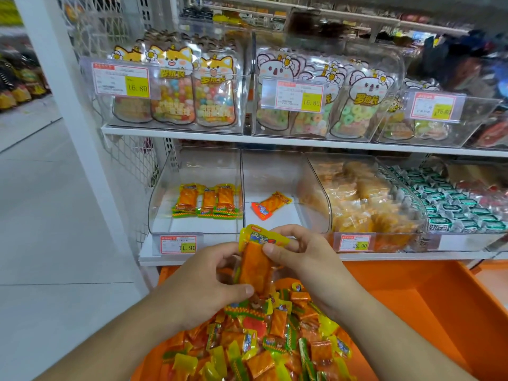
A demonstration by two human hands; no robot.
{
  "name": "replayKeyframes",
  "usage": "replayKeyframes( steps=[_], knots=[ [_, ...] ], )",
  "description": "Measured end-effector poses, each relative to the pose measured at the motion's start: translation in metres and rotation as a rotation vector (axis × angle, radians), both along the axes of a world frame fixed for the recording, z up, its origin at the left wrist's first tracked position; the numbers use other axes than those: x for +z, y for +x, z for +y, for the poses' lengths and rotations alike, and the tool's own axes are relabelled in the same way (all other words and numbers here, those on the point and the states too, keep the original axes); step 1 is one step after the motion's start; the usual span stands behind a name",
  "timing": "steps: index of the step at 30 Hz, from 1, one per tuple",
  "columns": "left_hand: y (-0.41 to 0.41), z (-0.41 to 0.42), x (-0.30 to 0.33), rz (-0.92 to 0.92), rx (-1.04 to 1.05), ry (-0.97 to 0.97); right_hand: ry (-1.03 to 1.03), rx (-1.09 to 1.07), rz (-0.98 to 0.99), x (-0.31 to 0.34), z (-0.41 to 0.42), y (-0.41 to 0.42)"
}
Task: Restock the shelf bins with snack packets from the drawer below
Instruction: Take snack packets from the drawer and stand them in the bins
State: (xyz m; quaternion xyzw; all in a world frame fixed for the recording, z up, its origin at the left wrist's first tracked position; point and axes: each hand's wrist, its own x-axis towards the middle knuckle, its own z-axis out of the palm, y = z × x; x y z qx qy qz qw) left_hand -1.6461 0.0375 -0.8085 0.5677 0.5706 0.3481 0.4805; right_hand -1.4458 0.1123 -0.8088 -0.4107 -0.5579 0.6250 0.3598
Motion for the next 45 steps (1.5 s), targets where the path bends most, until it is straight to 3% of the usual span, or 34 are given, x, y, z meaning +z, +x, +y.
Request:
replayKeyframes(
  steps=[8, 14, 24, 30, 33, 36, 39, 45],
  knots=[
    [0.003, -0.001, 0.002, -0.098, 0.062, 0.007, 0.058, 0.062, -0.080, -0.004, -0.001, -0.002],
    [0.003, -0.001, 0.002, -0.088, 0.167, 0.020, 0.035, 0.062, -0.046, -0.006, -0.002, -0.004],
    [-0.007, 0.003, -0.002, -0.016, 0.223, 0.044, 0.171, 0.097, -0.177, -0.003, -0.005, -0.016],
    [-0.037, 0.011, 0.014, 0.004, 0.165, 0.091, 0.211, 0.125, -0.207, 0.015, 0.008, -0.047],
    [-0.069, 0.027, 0.023, -0.064, 0.298, 0.158, 0.251, 0.076, -0.185, 0.031, 0.030, -0.083],
    [-0.107, 0.044, 0.023, 0.101, 0.555, 0.270, 0.282, -0.005, -0.232, 0.040, 0.068, -0.123],
    [-0.132, 0.053, 0.010, 0.360, 0.592, 0.282, 0.283, -0.085, -0.326, 0.026, 0.108, -0.166],
    [-0.145, 0.060, -0.014, 0.326, 0.472, 0.164, 0.060, 0.104, -0.534, -0.035, 0.136, -0.218]
  ],
)
